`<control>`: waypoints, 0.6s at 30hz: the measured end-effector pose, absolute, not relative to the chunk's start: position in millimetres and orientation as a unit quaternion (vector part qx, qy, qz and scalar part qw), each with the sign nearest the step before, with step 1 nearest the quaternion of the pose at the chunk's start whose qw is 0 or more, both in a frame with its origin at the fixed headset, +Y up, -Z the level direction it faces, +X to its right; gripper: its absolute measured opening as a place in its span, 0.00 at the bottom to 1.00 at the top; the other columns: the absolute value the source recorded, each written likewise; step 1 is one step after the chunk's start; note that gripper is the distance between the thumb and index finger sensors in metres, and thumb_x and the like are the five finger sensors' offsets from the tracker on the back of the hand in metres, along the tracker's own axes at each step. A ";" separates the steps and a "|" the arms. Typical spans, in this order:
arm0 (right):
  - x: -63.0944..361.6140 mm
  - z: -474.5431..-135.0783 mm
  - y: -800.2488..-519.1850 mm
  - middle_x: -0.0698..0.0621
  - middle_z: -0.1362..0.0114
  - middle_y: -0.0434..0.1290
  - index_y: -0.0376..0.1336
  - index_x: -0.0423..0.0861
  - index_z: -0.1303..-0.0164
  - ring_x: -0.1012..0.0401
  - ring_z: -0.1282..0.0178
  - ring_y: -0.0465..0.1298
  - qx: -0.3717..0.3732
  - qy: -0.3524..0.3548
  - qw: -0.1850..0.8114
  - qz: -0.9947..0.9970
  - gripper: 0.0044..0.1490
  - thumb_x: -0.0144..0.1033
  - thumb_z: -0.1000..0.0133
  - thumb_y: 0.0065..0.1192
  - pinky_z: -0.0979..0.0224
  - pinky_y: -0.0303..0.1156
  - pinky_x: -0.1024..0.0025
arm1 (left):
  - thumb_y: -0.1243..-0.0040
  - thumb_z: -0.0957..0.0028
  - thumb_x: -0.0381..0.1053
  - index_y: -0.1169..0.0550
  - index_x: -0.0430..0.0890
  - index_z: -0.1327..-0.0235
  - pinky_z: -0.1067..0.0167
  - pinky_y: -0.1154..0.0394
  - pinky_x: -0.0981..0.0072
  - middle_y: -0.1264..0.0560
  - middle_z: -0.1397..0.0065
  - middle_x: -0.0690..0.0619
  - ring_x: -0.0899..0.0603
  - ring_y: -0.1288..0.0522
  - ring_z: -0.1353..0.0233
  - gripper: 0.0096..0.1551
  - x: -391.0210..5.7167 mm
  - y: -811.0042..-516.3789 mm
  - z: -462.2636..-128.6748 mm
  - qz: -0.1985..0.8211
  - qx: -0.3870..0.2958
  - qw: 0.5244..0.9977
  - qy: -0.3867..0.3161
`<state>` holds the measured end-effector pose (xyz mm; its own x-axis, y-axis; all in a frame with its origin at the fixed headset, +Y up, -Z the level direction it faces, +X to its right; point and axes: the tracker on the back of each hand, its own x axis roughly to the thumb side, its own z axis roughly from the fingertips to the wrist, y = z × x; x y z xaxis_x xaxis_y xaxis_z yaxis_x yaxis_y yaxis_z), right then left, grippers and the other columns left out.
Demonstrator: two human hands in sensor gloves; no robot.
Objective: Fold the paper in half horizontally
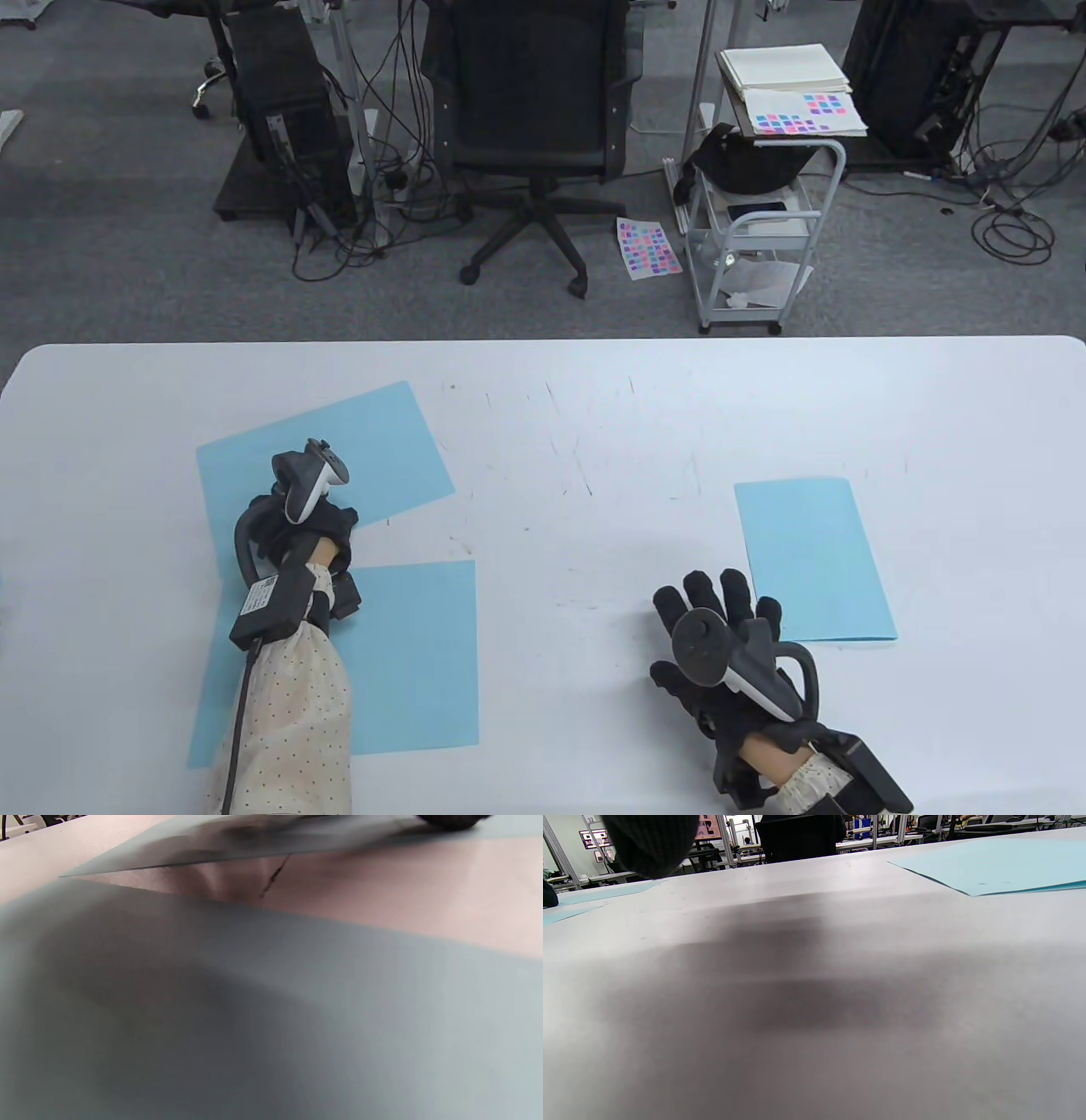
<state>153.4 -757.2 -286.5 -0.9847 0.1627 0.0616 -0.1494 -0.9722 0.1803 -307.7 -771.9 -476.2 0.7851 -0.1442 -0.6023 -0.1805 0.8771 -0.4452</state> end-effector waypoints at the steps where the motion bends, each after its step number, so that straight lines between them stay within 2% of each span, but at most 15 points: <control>1: 153.7 -286.6 -757.1 0.52 0.12 0.32 0.38 0.61 0.20 0.44 0.17 0.24 0.037 0.088 0.079 0.992 0.52 0.54 0.49 0.60 0.23 0.26 0.32 | 0.47 0.56 0.69 0.46 0.71 0.32 0.15 0.49 0.45 0.54 0.13 0.65 0.46 0.55 0.11 0.38 -306.0 -771.0 -477.0 0.013 -0.249 0.912 0.327; 8: 154.4 -286.5 -756.3 0.52 0.12 0.32 0.38 0.61 0.19 0.44 0.17 0.24 0.038 0.091 0.080 0.992 0.53 0.54 0.50 0.60 0.23 0.26 0.32 | 0.44 0.55 0.67 0.43 0.76 0.31 0.15 0.48 0.45 0.49 0.13 0.65 0.46 0.52 0.11 0.38 -284.0 -767.1 -482.9 -0.014 -0.244 0.922 0.299; 9: 154.8 -286.8 -755.9 0.52 0.12 0.35 0.38 0.61 0.20 0.44 0.17 0.25 0.038 0.092 0.081 0.992 0.52 0.54 0.49 0.60 0.23 0.26 0.32 | 0.44 0.55 0.67 0.43 0.77 0.31 0.15 0.47 0.45 0.46 0.13 0.65 0.46 0.50 0.11 0.38 -280.0 -767.6 -484.3 -0.014 -0.245 0.924 0.294; 13: 157.3 -287.5 -755.5 0.52 0.12 0.33 0.38 0.61 0.20 0.44 0.17 0.24 0.034 0.091 0.084 0.992 0.53 0.54 0.50 0.60 0.23 0.26 0.32 | 0.43 0.56 0.66 0.42 0.80 0.33 0.16 0.44 0.52 0.45 0.15 0.68 0.49 0.46 0.13 0.37 -255.0 -768.0 -489.7 -0.027 -0.246 0.933 0.263; 18: 161.1 -288.8 -755.5 0.52 0.12 0.33 0.38 0.61 0.20 0.44 0.17 0.24 0.029 0.091 0.087 0.992 0.53 0.54 0.50 0.60 0.23 0.26 0.32 | 0.41 0.56 0.66 0.41 0.83 0.35 0.16 0.45 0.53 0.45 0.15 0.70 0.49 0.48 0.13 0.36 -214.6 -767.3 -494.3 -0.039 -0.247 0.945 0.211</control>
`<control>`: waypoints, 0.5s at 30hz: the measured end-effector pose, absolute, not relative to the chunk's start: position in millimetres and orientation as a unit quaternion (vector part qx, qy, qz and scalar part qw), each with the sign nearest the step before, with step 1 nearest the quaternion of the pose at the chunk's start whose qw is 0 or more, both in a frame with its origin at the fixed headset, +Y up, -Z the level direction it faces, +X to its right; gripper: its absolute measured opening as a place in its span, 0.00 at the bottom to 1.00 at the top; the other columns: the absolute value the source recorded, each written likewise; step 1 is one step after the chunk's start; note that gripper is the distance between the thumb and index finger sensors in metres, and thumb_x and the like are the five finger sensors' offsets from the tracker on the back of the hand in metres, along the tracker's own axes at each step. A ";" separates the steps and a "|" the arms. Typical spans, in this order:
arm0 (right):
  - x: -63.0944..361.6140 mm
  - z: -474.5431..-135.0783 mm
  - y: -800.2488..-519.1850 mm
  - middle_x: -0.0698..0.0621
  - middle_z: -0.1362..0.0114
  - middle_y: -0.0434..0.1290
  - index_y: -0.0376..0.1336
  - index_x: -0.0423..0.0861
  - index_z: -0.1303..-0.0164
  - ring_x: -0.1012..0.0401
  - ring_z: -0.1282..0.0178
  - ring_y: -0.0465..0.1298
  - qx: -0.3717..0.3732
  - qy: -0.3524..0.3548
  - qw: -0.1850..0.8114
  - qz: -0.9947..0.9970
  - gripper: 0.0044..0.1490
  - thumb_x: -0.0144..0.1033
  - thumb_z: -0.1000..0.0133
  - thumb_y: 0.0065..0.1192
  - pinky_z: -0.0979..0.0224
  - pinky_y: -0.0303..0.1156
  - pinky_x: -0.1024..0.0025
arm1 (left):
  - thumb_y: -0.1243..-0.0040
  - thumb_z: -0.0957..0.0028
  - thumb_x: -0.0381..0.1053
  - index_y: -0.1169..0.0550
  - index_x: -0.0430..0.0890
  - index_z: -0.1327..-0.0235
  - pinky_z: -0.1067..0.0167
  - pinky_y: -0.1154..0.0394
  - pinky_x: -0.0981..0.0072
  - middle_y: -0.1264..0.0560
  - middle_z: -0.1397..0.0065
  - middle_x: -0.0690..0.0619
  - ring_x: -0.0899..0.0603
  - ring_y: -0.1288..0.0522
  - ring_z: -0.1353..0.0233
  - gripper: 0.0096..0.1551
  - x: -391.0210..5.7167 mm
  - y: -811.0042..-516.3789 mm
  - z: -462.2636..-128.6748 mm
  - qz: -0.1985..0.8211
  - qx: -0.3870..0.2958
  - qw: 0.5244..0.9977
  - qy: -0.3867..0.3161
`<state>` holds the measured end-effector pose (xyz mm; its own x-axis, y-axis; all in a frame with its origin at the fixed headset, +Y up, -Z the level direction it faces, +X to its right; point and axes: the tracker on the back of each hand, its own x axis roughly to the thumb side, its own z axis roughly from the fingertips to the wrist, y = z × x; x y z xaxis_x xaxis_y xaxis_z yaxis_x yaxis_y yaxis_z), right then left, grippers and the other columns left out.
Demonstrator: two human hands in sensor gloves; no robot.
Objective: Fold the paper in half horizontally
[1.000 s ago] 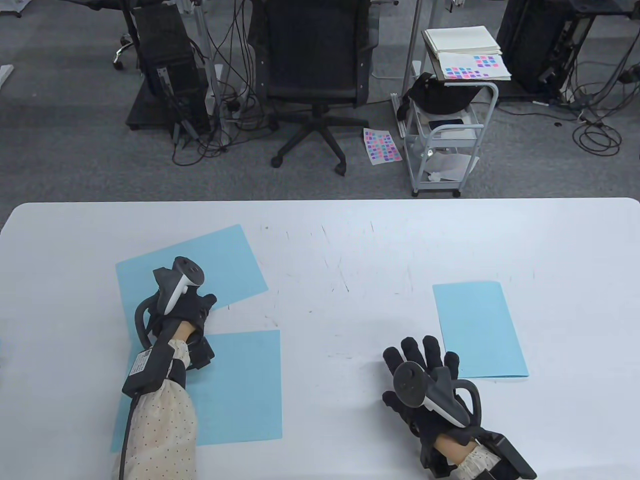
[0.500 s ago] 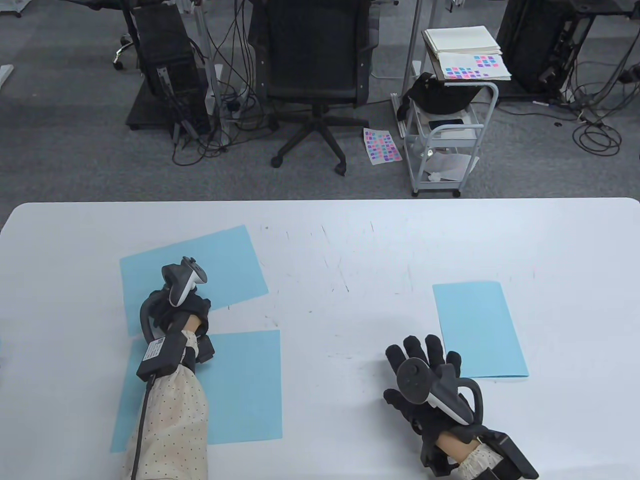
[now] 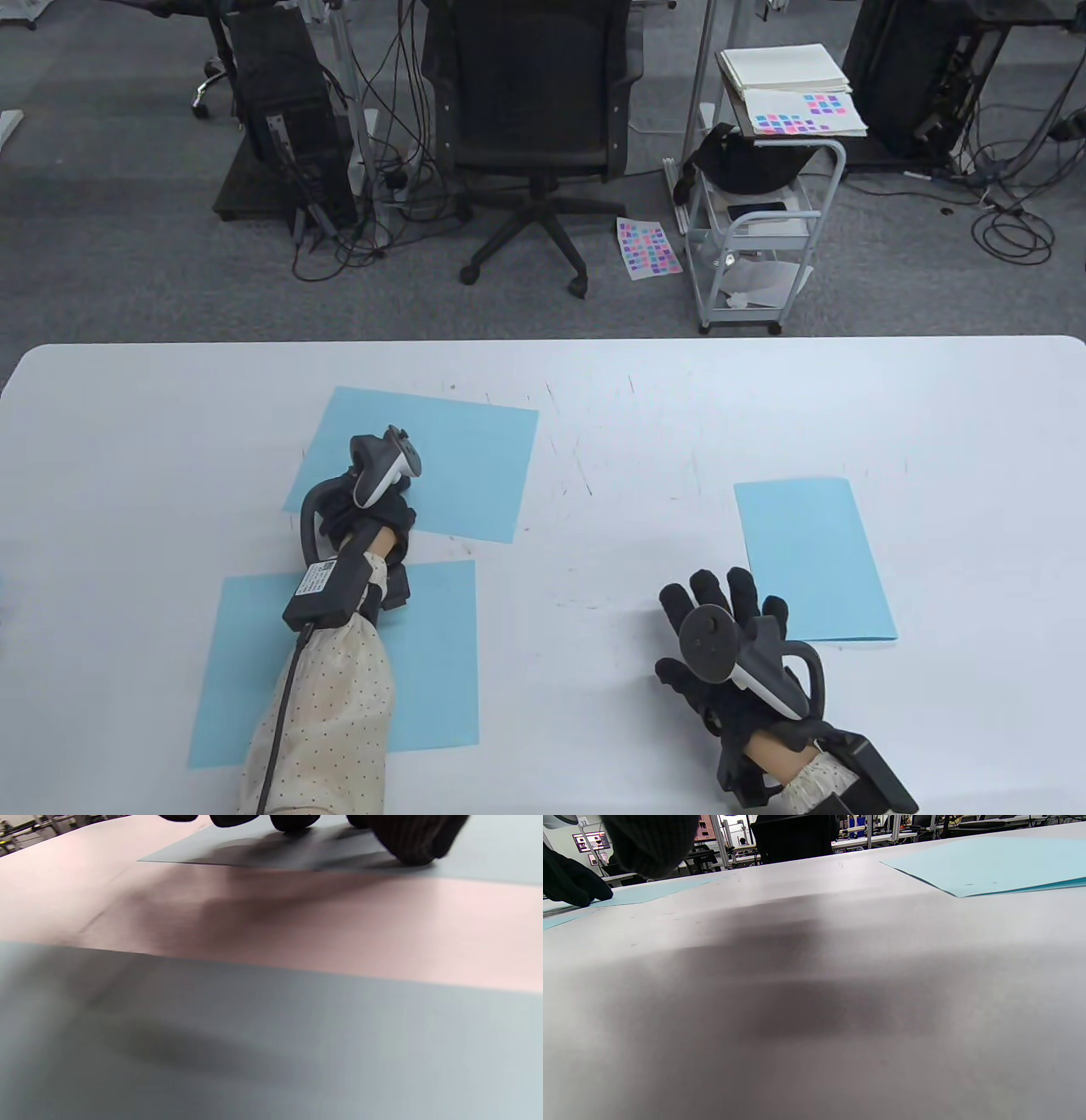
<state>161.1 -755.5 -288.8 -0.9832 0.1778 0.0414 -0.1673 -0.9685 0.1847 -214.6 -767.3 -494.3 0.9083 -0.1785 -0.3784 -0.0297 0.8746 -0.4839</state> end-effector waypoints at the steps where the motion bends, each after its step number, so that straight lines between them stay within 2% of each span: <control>1: 161.6 -289.1 -755.6 0.52 0.12 0.32 0.38 0.61 0.20 0.44 0.17 0.24 0.028 0.091 0.087 0.992 0.52 0.54 0.50 0.60 0.23 0.26 0.32 | 0.41 0.56 0.66 0.41 0.83 0.35 0.16 0.46 0.53 0.46 0.15 0.70 0.50 0.48 0.13 0.36 -208.1 -767.1 -495.1 -0.041 -0.248 0.947 0.202; 5: 165.0 -289.9 -754.6 0.53 0.12 0.32 0.38 0.61 0.20 0.44 0.17 0.24 0.024 0.089 0.087 0.992 0.52 0.54 0.50 0.60 0.23 0.26 0.32 | 0.39 0.57 0.65 0.40 0.84 0.35 0.16 0.45 0.53 0.45 0.15 0.69 0.50 0.47 0.14 0.37 -173.6 -766.1 -497.0 -0.039 -0.244 0.955 0.167; 9: 168.2 -290.3 -754.0 0.53 0.12 0.32 0.38 0.61 0.19 0.44 0.17 0.24 0.022 0.090 0.089 0.992 0.53 0.55 0.50 0.60 0.23 0.25 0.32 | 0.38 0.57 0.64 0.39 0.85 0.36 0.16 0.44 0.53 0.45 0.15 0.72 0.52 0.41 0.15 0.36 -144.7 -766.2 -496.2 -0.048 -0.243 0.960 0.131; 15: 170.8 -290.2 -753.3 0.53 0.12 0.32 0.38 0.61 0.19 0.44 0.17 0.24 0.022 0.090 0.090 0.992 0.53 0.55 0.50 0.60 0.23 0.25 0.32 | 0.35 0.56 0.60 0.37 0.85 0.38 0.16 0.41 0.53 0.43 0.16 0.76 0.54 0.39 0.15 0.36 -115.8 -764.1 -490.2 -0.059 -0.246 0.964 0.085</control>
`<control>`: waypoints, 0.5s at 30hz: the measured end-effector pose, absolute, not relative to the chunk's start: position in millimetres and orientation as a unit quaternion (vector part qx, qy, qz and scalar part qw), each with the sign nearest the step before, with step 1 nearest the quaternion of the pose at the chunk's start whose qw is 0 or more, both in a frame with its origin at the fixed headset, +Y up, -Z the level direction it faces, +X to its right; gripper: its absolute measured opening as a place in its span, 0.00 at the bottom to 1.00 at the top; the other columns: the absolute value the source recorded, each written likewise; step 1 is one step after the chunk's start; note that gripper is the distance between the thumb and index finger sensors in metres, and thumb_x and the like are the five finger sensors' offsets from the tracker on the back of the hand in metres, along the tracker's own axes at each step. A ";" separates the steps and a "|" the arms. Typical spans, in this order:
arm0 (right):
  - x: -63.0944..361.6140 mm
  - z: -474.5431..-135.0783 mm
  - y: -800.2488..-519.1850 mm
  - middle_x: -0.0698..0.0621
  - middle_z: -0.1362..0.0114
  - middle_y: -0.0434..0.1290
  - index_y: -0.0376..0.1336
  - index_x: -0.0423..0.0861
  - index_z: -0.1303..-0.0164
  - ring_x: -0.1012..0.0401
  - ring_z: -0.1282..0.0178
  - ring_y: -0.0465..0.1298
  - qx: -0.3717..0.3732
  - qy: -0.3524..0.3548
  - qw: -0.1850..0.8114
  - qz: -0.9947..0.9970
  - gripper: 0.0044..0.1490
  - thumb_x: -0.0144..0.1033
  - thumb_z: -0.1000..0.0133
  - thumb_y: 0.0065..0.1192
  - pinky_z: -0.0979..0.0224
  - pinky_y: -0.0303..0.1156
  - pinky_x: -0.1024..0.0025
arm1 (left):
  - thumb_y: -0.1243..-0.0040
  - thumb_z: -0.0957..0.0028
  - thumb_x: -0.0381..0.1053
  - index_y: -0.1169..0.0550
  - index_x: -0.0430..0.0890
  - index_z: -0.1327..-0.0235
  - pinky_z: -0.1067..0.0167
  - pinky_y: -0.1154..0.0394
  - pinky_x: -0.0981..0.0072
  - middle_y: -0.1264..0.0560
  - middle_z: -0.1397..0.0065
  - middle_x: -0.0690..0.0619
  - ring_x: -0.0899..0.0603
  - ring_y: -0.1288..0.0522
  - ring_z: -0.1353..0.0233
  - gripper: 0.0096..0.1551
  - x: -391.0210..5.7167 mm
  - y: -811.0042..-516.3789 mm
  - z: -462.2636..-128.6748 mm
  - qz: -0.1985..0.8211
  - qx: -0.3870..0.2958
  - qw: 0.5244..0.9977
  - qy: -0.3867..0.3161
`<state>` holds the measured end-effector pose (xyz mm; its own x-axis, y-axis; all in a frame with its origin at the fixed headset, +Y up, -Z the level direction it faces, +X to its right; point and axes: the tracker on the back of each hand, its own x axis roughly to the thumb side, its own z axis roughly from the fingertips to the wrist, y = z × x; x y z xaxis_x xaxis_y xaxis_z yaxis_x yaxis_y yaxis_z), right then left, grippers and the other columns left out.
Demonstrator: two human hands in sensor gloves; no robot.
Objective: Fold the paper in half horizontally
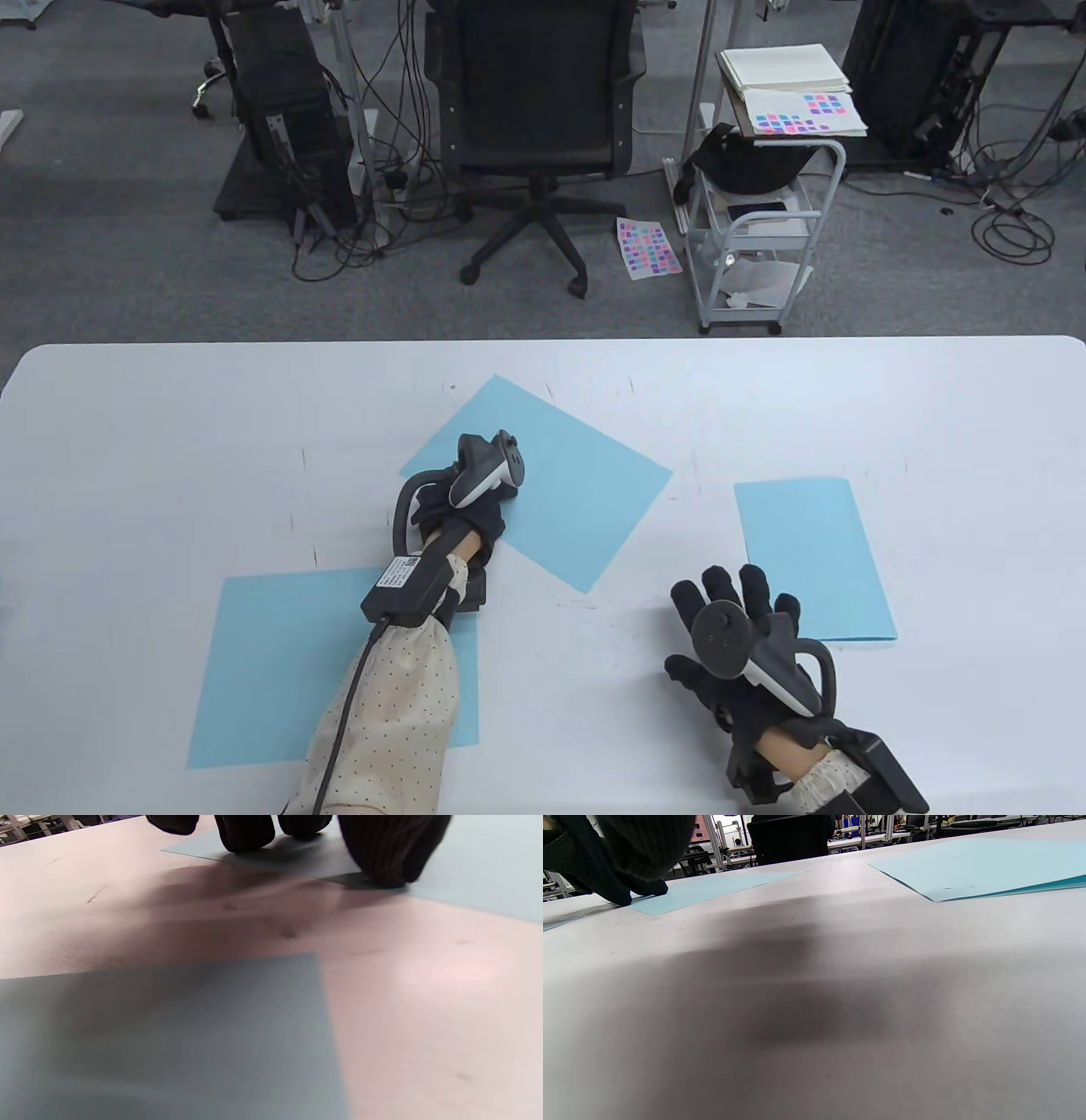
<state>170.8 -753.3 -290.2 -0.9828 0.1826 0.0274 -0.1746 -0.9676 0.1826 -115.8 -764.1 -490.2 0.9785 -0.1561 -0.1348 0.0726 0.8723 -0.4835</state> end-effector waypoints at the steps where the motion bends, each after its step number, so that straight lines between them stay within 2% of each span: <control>1: 171.5 -290.1 -752.8 0.53 0.12 0.32 0.38 0.61 0.19 0.44 0.17 0.24 0.022 0.089 0.091 0.992 0.53 0.55 0.50 0.60 0.23 0.25 0.32 | 0.35 0.56 0.59 0.37 0.85 0.39 0.16 0.42 0.52 0.44 0.16 0.76 0.55 0.40 0.15 0.36 -112.1 -764.4 -488.6 -0.057 -0.252 0.963 0.073; 5: 173.1 -289.9 -752.2 0.53 0.12 0.32 0.38 0.61 0.19 0.44 0.17 0.24 0.021 0.087 0.094 0.992 0.53 0.56 0.50 0.60 0.23 0.25 0.32 | 0.34 0.54 0.56 0.36 0.85 0.40 0.15 0.43 0.52 0.44 0.17 0.77 0.56 0.41 0.14 0.35 -103.8 -765.1 -482.8 -0.044 -0.257 0.964 0.054; 11: 173.6 -289.6 -751.7 0.53 0.12 0.32 0.38 0.61 0.19 0.44 0.17 0.24 0.020 0.087 0.093 0.992 0.53 0.56 0.50 0.60 0.23 0.25 0.32 | 0.35 0.53 0.52 0.30 0.83 0.46 0.15 0.43 0.52 0.41 0.19 0.80 0.58 0.40 0.15 0.29 -99.7 -765.1 -472.3 -0.015 -0.251 0.968 0.023; 13: 173.5 -289.6 -751.6 0.53 0.12 0.32 0.38 0.61 0.19 0.44 0.17 0.24 0.020 0.086 0.093 0.992 0.53 0.56 0.50 0.60 0.23 0.25 0.32 | 0.35 0.54 0.54 0.26 0.82 0.49 0.15 0.43 0.52 0.40 0.20 0.80 0.58 0.40 0.15 0.26 -99.4 -764.3 -467.3 0.003 -0.257 0.966 0.008; 15: 173.4 -289.5 -751.7 0.53 0.12 0.32 0.38 0.61 0.19 0.44 0.17 0.24 0.020 0.085 0.092 0.992 0.53 0.56 0.50 0.60 0.23 0.25 0.32 | 0.35 0.57 0.59 0.24 0.81 0.51 0.15 0.44 0.51 0.39 0.20 0.80 0.57 0.40 0.15 0.22 -99.0 -764.5 -462.6 0.011 -0.255 0.967 -0.003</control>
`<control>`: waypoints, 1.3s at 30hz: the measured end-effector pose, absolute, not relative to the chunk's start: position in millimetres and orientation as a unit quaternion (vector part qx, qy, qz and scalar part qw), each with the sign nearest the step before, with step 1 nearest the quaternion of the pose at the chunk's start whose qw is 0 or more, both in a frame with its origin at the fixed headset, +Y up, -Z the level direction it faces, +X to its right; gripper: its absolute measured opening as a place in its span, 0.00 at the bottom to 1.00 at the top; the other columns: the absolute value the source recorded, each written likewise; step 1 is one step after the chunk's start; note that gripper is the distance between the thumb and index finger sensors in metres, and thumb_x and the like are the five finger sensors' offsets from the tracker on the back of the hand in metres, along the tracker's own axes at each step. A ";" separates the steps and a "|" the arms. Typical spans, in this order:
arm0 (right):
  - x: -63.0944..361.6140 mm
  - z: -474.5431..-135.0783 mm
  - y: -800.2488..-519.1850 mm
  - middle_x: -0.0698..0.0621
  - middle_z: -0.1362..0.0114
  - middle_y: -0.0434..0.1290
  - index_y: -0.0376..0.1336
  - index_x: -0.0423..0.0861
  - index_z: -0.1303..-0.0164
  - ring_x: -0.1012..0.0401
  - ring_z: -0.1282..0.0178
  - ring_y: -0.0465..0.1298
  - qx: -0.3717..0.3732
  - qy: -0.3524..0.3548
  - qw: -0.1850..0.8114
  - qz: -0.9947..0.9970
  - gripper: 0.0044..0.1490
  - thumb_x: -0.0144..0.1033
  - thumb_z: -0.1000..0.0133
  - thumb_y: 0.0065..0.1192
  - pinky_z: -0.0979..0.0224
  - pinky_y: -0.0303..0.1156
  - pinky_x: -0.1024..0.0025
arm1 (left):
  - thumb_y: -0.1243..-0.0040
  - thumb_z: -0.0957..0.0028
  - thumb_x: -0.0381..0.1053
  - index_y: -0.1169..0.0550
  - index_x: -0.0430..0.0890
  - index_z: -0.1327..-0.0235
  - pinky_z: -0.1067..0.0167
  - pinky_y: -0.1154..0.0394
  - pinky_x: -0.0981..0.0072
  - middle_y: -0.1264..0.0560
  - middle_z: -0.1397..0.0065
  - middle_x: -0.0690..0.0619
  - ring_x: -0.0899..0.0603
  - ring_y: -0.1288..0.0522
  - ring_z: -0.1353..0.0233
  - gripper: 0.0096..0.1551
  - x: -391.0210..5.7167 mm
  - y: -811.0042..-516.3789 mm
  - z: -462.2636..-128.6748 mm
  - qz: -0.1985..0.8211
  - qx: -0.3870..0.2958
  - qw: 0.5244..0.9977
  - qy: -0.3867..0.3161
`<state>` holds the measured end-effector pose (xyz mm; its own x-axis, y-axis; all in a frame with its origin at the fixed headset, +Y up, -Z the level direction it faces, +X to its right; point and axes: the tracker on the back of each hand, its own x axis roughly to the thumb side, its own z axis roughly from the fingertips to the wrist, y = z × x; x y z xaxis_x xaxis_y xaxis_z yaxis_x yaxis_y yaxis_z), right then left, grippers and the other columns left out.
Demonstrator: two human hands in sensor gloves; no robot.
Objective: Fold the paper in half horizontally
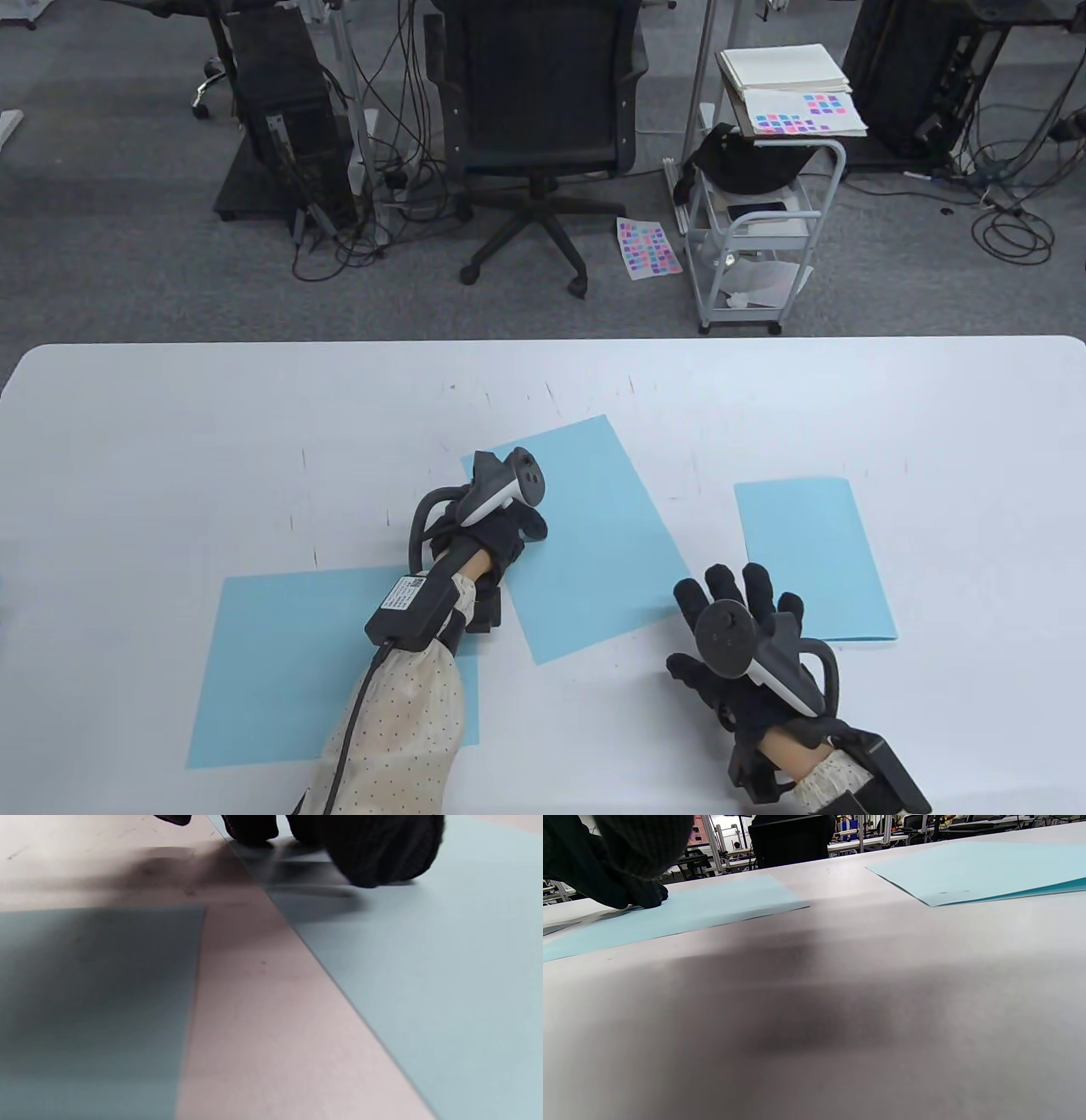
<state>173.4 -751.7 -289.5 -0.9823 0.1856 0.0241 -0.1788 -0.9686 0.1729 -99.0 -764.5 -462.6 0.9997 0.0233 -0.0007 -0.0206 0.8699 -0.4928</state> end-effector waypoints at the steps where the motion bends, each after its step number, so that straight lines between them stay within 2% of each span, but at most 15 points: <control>1: 173.2 -289.4 -751.7 0.53 0.12 0.32 0.38 0.61 0.19 0.44 0.17 0.24 0.020 0.084 0.091 0.992 0.53 0.56 0.50 0.60 0.23 0.25 0.32 | 0.34 0.59 0.60 0.24 0.81 0.52 0.15 0.44 0.51 0.39 0.20 0.79 0.57 0.40 0.15 0.22 -98.4 -765.1 -459.8 0.014 -0.251 0.968 -0.010; 5: 171.7 -289.3 -752.7 0.53 0.12 0.32 0.38 0.61 0.19 0.44 0.17 0.24 0.024 0.084 0.087 0.992 0.53 0.56 0.50 0.60 0.23 0.25 0.32 | 0.31 0.63 0.62 0.26 0.81 0.52 0.15 0.45 0.51 0.40 0.20 0.80 0.57 0.41 0.15 0.25 -94.4 -766.9 -447.9 -0.014 -0.240 0.970 -0.041; 13: 169.0 -288.8 -754.6 0.54 0.12 0.32 0.39 0.62 0.20 0.44 0.17 0.24 0.029 0.085 0.083 0.993 0.53 0.55 0.50 0.60 0.23 0.25 0.32 | 0.30 0.63 0.61 0.28 0.82 0.52 0.15 0.45 0.50 0.42 0.19 0.81 0.58 0.42 0.14 0.27 -84.7 -767.3 -424.3 -0.040 -0.240 0.964 -0.106; 15: 168.5 -288.8 -755.4 0.55 0.12 0.33 0.39 0.62 0.20 0.44 0.16 0.25 0.030 0.087 0.080 0.993 0.50 0.52 0.49 0.60 0.23 0.25 0.32 | 0.30 0.63 0.61 0.28 0.82 0.51 0.15 0.45 0.49 0.42 0.19 0.81 0.58 0.42 0.14 0.28 -83.7 -767.7 -418.6 -0.039 -0.240 0.963 -0.113; 24: 171.1 -291.4 -756.6 0.57 0.12 0.34 0.40 0.64 0.21 0.46 0.15 0.28 0.037 0.104 0.106 0.988 0.47 0.49 0.47 0.59 0.22 0.27 0.33 | 0.31 0.63 0.60 0.28 0.81 0.50 0.15 0.45 0.48 0.42 0.18 0.81 0.58 0.43 0.13 0.28 -88.4 -769.8 -406.9 -0.021 -0.238 0.964 -0.114; 30: 170.8 -290.1 -752.6 0.59 0.12 0.41 0.45 0.64 0.22 0.49 0.14 0.34 0.053 0.107 0.107 0.987 0.44 0.48 0.47 0.59 0.20 0.33 0.35 | 0.31 0.63 0.60 0.28 0.81 0.47 0.15 0.45 0.46 0.40 0.18 0.79 0.55 0.42 0.13 0.31 -87.1 -765.0 -406.0 -0.040 -0.231 0.964 -0.126; 31: 171.0 -289.6 -753.6 0.60 0.12 0.42 0.46 0.64 0.22 0.50 0.13 0.35 0.058 0.119 0.097 0.986 0.43 0.48 0.47 0.59 0.19 0.33 0.35 | 0.31 0.63 0.60 0.30 0.81 0.44 0.15 0.45 0.46 0.41 0.18 0.79 0.55 0.41 0.13 0.33 -87.5 -763.1 -405.2 -0.046 -0.227 0.964 -0.129; 39: 178.3 -287.2 -769.6 0.66 0.13 0.43 0.50 0.67 0.24 0.53 0.13 0.35 0.071 0.168 0.076 0.980 0.39 0.49 0.47 0.58 0.19 0.32 0.36 | 0.34 0.62 0.61 0.35 0.83 0.39 0.15 0.45 0.46 0.45 0.15 0.74 0.53 0.43 0.12 0.38 -103.8 -739.3 -396.5 -0.060 -0.166 0.977 -0.120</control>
